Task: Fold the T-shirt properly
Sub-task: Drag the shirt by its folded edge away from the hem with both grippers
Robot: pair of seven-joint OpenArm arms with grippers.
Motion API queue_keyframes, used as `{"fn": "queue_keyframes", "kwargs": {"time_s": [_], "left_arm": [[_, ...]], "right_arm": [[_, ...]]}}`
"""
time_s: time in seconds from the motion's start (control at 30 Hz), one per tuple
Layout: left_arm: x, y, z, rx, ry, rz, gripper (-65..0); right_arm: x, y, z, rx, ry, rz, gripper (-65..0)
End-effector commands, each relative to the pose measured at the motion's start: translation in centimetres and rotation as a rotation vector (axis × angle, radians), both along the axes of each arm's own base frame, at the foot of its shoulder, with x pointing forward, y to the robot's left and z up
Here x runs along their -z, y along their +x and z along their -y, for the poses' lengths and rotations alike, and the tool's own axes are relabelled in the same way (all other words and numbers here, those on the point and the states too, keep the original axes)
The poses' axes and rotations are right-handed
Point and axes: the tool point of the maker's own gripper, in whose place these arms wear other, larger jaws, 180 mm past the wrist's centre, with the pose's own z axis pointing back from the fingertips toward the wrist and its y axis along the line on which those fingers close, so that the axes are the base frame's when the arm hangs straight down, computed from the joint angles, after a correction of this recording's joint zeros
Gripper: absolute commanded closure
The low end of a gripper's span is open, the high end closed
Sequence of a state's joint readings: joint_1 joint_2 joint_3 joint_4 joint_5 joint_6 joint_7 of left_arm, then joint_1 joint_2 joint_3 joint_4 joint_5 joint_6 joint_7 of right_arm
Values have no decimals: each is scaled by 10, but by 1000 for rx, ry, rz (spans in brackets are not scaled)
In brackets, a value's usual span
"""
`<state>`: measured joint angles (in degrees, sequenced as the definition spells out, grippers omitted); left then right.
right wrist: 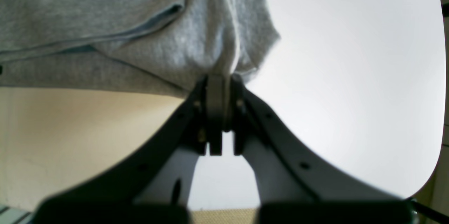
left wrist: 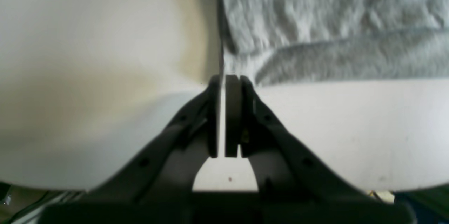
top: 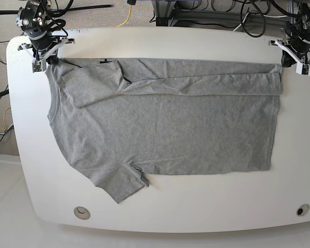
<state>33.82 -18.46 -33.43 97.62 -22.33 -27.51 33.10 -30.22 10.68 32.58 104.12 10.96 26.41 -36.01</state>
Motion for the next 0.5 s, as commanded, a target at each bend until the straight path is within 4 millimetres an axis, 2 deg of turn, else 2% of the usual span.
{"fn": "queue_keyframes", "kwargs": {"time_s": [0.0,0.23,0.47], "left_arm": [[-13,1,-7,12,28,25,0],[-13,-12,-14,5,49,-5,0],[-18,-28,-19,5,74,-29,0]], "right_arm": [[-13,3,1,-13,-15,39,0],[-15,-5,-2,-21,-21,23,0],[-10,-22,-5,-29,-25,-20,0]]}}
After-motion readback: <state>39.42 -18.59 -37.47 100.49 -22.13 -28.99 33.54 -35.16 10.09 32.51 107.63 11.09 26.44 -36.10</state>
